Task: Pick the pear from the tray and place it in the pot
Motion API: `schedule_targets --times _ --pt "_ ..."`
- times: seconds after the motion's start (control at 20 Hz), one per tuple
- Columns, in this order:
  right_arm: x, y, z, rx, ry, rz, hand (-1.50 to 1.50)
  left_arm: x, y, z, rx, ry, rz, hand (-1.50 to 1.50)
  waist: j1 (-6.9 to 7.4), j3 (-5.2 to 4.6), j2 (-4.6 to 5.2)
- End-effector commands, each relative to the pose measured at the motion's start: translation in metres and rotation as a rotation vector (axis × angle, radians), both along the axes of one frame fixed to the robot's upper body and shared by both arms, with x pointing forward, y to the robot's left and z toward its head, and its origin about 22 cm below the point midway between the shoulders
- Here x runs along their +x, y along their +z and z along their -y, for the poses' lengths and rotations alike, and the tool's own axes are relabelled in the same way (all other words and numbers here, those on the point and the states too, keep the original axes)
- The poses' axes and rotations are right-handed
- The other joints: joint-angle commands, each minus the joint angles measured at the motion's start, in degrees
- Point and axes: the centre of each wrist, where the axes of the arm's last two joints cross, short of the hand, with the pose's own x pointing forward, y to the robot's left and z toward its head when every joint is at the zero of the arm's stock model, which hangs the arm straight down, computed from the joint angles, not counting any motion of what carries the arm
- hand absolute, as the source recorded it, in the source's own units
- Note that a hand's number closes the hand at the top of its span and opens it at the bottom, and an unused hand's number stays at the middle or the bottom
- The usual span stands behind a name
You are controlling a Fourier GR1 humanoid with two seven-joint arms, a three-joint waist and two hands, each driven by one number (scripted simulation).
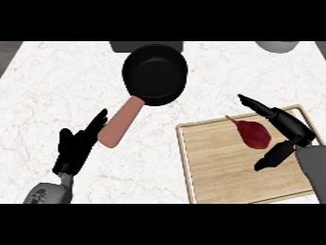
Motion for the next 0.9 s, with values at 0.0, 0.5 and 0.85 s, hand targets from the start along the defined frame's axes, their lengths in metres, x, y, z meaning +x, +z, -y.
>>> schedule_targets --times 0.0,0.5,0.85 --pt "0.009 -0.014 -0.009 0.036 0.026 -0.033 -1.50 -0.009 -0.006 -0.011 0.002 0.001 -0.005 0.00 -0.08 -0.01 -0.06" --pt "-0.007 -0.060 -0.015 0.047 0.090 0.029 1.50 -0.012 0.008 -0.006 0.010 -0.010 -0.008 0.00 0.53 0.04 0.00" --pt "0.000 -0.052 -0.010 0.147 0.096 0.175 1.50 0.009 0.001 -0.012 -0.003 0.008 0.009 0.00 -0.11 0.02 0.12"
